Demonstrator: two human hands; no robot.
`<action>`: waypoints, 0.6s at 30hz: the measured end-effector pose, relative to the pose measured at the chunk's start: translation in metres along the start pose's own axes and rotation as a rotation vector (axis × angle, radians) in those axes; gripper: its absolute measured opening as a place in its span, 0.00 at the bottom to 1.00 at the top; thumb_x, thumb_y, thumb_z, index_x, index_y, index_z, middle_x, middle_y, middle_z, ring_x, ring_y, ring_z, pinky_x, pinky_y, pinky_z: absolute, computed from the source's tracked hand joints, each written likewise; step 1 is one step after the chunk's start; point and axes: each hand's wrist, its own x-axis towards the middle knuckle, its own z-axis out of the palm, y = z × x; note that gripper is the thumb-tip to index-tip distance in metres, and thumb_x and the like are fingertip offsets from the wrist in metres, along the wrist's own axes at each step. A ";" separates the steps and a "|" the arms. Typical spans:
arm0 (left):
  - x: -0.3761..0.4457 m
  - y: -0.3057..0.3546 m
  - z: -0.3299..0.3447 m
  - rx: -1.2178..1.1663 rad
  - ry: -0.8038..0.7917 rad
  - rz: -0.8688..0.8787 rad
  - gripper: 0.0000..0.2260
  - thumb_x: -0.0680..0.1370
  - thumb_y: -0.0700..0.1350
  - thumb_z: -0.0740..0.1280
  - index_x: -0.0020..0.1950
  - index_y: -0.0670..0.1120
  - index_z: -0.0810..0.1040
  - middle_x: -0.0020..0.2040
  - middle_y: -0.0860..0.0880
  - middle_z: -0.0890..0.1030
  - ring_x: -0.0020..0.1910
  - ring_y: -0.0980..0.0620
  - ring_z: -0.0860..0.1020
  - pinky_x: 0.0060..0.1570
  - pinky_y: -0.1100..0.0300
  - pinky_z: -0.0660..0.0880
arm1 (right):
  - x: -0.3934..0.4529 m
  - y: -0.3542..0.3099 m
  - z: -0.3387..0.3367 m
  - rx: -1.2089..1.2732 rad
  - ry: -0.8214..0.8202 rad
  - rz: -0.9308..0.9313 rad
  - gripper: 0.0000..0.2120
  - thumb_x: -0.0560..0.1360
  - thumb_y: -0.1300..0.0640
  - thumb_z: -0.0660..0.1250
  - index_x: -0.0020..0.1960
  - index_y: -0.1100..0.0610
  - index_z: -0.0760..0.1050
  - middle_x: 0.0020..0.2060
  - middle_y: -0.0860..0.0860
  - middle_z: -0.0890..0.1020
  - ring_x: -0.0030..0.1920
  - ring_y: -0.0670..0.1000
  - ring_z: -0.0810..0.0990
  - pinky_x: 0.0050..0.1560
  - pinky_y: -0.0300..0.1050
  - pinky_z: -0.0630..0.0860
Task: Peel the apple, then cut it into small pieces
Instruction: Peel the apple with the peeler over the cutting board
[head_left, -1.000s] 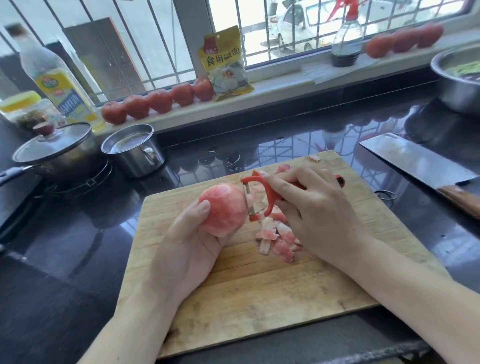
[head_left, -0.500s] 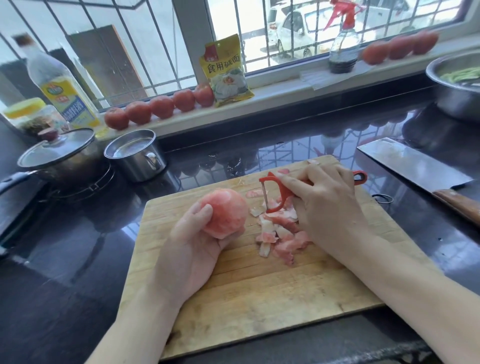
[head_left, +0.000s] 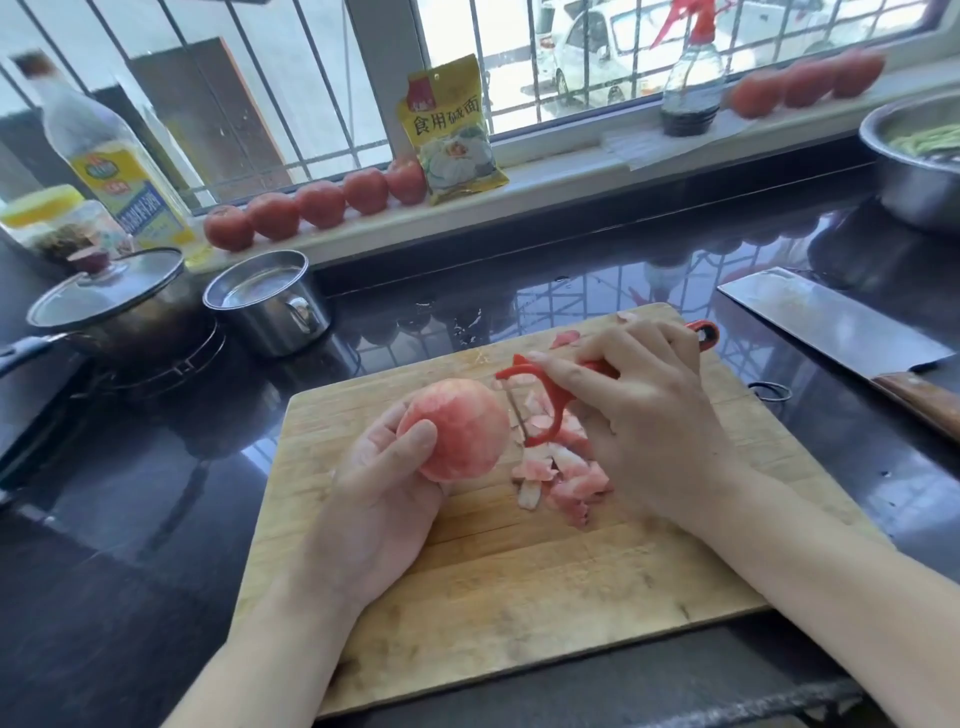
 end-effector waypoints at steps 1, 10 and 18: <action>-0.002 0.000 0.000 -0.004 -0.020 -0.002 0.36 0.75 0.52 0.77 0.73 0.32 0.70 0.65 0.35 0.76 0.63 0.38 0.75 0.60 0.51 0.76 | 0.001 0.006 0.000 -0.018 -0.043 0.066 0.17 0.76 0.58 0.66 0.63 0.49 0.82 0.46 0.49 0.80 0.52 0.57 0.77 0.59 0.54 0.62; -0.001 -0.001 0.005 0.079 0.018 -0.050 0.38 0.61 0.46 0.87 0.69 0.46 0.79 0.63 0.41 0.82 0.60 0.42 0.82 0.55 0.55 0.80 | 0.000 0.005 -0.003 -0.008 0.072 0.070 0.16 0.72 0.65 0.69 0.57 0.53 0.84 0.46 0.50 0.80 0.50 0.56 0.75 0.61 0.56 0.63; 0.001 -0.006 0.000 0.106 -0.007 -0.046 0.39 0.67 0.46 0.84 0.73 0.36 0.72 0.66 0.30 0.76 0.61 0.33 0.77 0.62 0.39 0.74 | -0.001 -0.016 -0.007 0.082 0.146 -0.209 0.18 0.73 0.67 0.70 0.58 0.53 0.85 0.42 0.50 0.81 0.47 0.58 0.79 0.57 0.55 0.67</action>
